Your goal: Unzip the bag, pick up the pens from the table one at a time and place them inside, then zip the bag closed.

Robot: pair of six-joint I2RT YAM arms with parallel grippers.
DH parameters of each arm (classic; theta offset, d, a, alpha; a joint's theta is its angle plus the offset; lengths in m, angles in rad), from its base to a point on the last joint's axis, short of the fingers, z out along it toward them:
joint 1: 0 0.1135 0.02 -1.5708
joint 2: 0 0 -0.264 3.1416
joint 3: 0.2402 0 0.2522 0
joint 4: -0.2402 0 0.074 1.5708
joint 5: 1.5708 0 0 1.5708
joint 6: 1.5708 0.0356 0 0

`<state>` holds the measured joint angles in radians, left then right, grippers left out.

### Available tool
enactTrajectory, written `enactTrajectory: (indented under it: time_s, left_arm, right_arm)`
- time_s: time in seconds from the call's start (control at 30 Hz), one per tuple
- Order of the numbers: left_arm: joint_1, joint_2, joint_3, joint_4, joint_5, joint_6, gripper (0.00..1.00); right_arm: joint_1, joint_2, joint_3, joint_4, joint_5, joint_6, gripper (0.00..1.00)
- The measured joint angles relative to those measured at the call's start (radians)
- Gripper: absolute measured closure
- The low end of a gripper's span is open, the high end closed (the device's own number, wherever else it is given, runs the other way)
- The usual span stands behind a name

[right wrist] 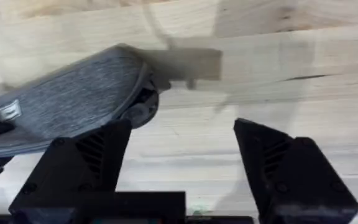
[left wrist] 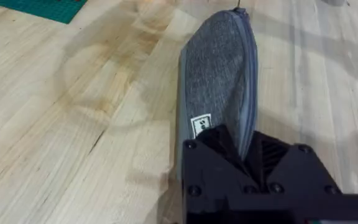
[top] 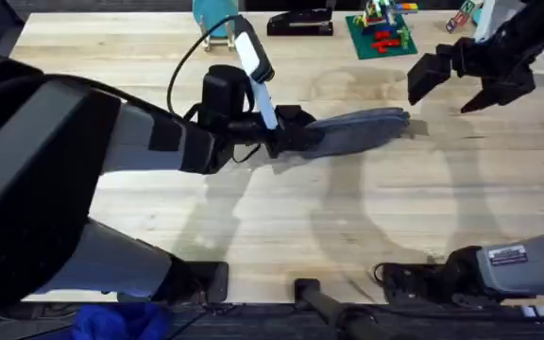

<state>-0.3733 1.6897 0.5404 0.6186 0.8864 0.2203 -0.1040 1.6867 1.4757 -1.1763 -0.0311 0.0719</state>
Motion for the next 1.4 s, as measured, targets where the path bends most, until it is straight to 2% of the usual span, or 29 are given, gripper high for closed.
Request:
enactTrajectory:
  time_s: [0.2,0.43,0.57,0.63,0.7,0.73,1.07,1.23,1.27,1.3,1.4]
  left_arm:
    - [0.0,0.0,0.0,0.0,0.0,0.0,0.959]
    - [0.0,0.0,0.0,0.005,-0.001,0.0,0.956]
    - [0.006,0.0,0.0,0.03,-0.001,-0.003,0.488]
    - [0.011,0.0,0.0,0.029,-0.002,-0.001,0.293]
    - [0.013,0.0,0.0,0.033,-0.001,-0.006,0.044]
    - [0.013,0.0,0.0,0.036,-0.001,-0.007,0.016]
    - [0.013,-0.003,0.0,0.05,0.009,-0.007,0.008]
    - [0.013,-0.05,0.001,0.039,0.032,-0.007,0.008]
    - [0.013,-0.06,0.003,0.026,0.038,-0.007,0.008]
    - [0.013,-0.082,0.025,-0.043,0.057,-0.007,0.007]
    - [0.013,-0.086,0.073,-0.14,0.074,-0.007,0.007]
  right_arm:
    - [0.0,-0.048,0.0,-0.005,-0.067,0.0,0.003]
    - [0.0,-0.07,0.0,-0.006,-0.09,0.0,0.003]
    - [0.0,-0.07,0.0,-0.006,-0.09,0.0,0.003]
    - [0.0,-0.07,0.0,-0.006,-0.09,0.0,0.003]
    - [0.0,-0.07,0.0,-0.006,-0.09,0.0,0.003]
    - [0.0,-0.07,0.0,-0.006,-0.09,0.0,0.003]
    - [0.0,-0.07,0.0,-0.006,-0.09,-0.001,0.003]
    - [0.0,-0.07,0.0,-0.006,-0.09,-0.001,0.003]
    - [0.0,-0.07,0.0,-0.006,-0.09,-0.001,0.003]
    - [0.0,-0.07,0.0,-0.006,-0.09,-0.001,0.003]
    - [0.0,-0.07,0.0,-0.006,-0.09,-0.001,0.003]
